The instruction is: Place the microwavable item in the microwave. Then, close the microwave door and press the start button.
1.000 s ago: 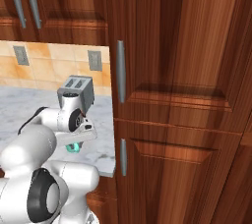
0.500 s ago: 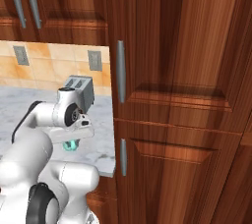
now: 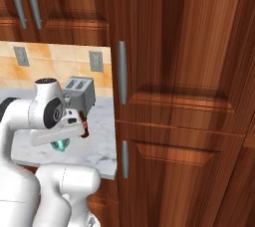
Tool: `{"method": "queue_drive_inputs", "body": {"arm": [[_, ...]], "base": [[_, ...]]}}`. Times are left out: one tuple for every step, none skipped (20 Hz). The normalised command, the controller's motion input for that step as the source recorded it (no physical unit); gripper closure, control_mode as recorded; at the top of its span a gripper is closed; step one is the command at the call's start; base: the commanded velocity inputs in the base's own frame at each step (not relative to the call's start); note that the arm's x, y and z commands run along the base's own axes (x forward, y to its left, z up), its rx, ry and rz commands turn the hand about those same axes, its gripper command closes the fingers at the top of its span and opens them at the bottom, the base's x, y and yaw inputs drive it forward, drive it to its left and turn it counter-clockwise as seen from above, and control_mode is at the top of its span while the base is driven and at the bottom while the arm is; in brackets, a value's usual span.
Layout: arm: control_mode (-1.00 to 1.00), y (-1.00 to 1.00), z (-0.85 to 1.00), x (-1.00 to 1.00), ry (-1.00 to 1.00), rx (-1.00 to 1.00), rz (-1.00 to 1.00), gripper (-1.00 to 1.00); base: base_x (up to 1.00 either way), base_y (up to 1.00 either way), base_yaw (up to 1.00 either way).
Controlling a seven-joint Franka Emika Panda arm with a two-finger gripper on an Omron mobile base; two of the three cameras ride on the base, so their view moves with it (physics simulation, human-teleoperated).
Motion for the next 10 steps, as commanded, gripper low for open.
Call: {"method": "queue_drive_inputs", "body": {"arm": [[-1.00, -0.06, 0.58, -0.89, -0.18, 0.00, 0.00, 1.00], [-1.00, -0.09, 0.64, -0.85, -0.21, 0.00, 0.00, 1.00], [-1.00, -0.08, 0.60, -0.84, -0.21, 0.00, 0.00, 1.00], [-1.00, 0.00, 0.70, -0.49, -0.17, 0.00, 0.00, 1.00], [-1.00, 0.00, 0.81, -0.27, -0.17, 0.00, 0.00, 1.00], [-1.00, 0.00, 0.95, -0.09, -0.19, 0.00, 0.00, 1.00], [-1.00, 0.00, 0.92, 0.00, -0.17, 0.00, 0.00, 1.00], [-1.00, 0.00, 0.86, 0.00, -0.15, 0.00, 0.00, 1.00], [-1.00, -0.04, 0.87, -0.01, -0.18, 0.00, 0.00, 1.00], [-1.00, -0.08, 0.79, -0.06, -0.17, 0.00, 0.00, 1.00]], "base": [[0.00, 0.00, 0.00], [0.00, 0.00, 0.00], [0.00, 0.00, 0.00], [0.00, 0.00, 0.00], [0.00, 0.00, 0.00], [0.00, 0.00, 0.00], [0.00, 0.00, 0.00], [0.00, 0.00, 0.00], [0.00, 0.00, 0.00], [0.00, 0.00, 0.00]]}}
